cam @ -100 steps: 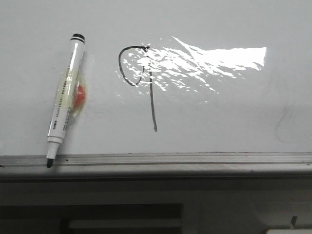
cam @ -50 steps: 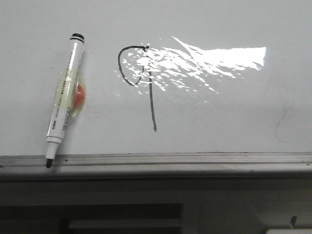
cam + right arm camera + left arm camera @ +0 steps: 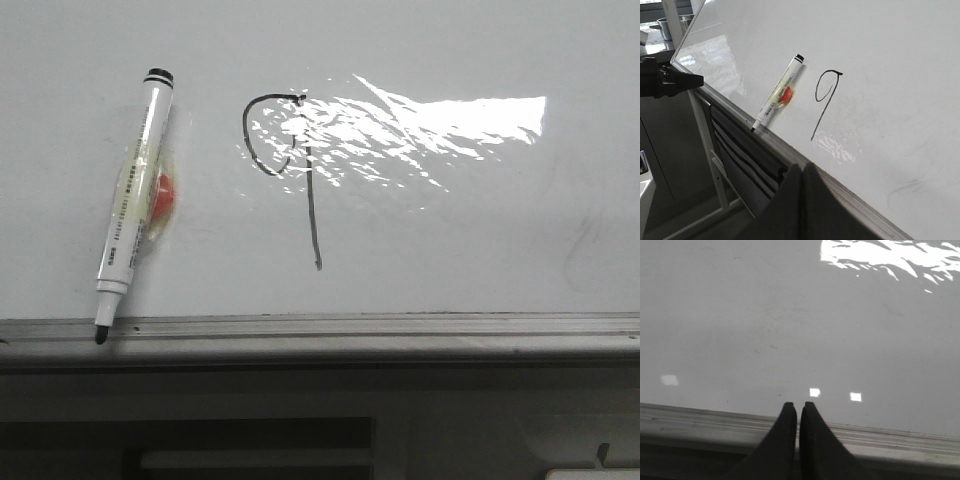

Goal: Write number 9 on whiteboard

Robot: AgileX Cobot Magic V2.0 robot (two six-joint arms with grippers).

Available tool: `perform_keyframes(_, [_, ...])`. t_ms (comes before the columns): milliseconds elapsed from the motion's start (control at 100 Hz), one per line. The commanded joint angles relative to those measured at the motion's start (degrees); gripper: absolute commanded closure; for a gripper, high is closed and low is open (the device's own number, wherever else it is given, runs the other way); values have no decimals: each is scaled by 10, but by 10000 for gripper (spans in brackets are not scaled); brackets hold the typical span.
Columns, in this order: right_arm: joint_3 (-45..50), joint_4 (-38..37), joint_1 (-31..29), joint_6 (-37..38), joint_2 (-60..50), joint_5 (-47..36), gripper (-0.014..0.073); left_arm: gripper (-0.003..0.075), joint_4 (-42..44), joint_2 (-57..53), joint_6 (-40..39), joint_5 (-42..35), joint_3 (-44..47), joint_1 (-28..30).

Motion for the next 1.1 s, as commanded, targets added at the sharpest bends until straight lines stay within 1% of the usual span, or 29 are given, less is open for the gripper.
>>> perform_keyframes(0, [-14, -8, 0, -1, 6, -43, 655, 741, 1, -16, -4, -20, 12, 0])
perform_keyframes(200, [-3, -8, 0, -1, 6, -44, 655, 741, 1, -16, -4, -20, 12, 0])
perform_keyframes(350, [32, -8, -3, -1, 6, -49, 655, 741, 1, -16, -4, -20, 12, 0])
perform_keyframes(480, [70, -8, -31, -1, 6, -49, 655, 741, 1, -16, -4, -20, 12, 0])
perform_keyframes(550, [86, -8, -58, -1, 6, -53, 655, 741, 1, -16, -4, -20, 12, 0])
perform_keyframes(770, [114, -8, -186, -1, 6, -84, 655, 741, 1, -16, -4, -20, 12, 0])
perform_keyframes(860, [115, -8, -259, -1, 6, -95, 655, 741, 1, -16, -4, -20, 12, 0])
perform_keyframes(1090, [118, -8, -418, -1, 6, -101, 655, 741, 1, -16, -4, -20, 12, 0])
